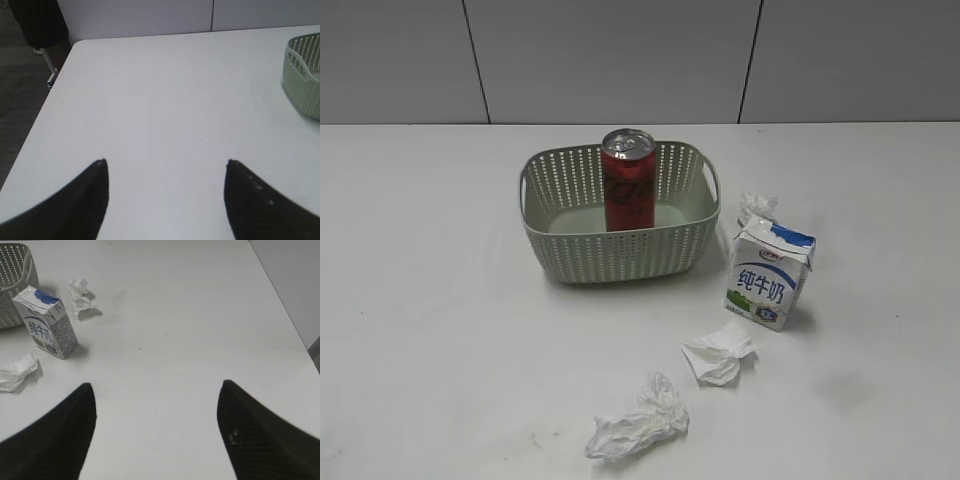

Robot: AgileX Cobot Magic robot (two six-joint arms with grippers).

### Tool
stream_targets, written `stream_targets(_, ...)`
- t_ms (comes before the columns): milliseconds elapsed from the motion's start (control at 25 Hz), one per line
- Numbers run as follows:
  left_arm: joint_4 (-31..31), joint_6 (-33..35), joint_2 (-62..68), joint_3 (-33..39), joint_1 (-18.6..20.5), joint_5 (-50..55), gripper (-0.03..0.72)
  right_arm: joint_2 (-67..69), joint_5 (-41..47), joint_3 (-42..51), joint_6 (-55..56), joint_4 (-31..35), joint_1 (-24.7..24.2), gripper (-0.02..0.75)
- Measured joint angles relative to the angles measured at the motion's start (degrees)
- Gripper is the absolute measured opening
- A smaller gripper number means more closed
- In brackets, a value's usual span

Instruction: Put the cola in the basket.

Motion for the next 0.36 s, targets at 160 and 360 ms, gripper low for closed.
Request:
stream_targets(160,0.0,0.0,0.0,0.0,-0.1,0.0,0.550,0.0,0.0,0.0,0.0,0.0,0.0,0.571)
stream_targets(360,0.0,0.0,0.1,0.0,-0.6,0.0,0.550,0.0,0.0,0.0,0.0,0.0,0.0,0.571)
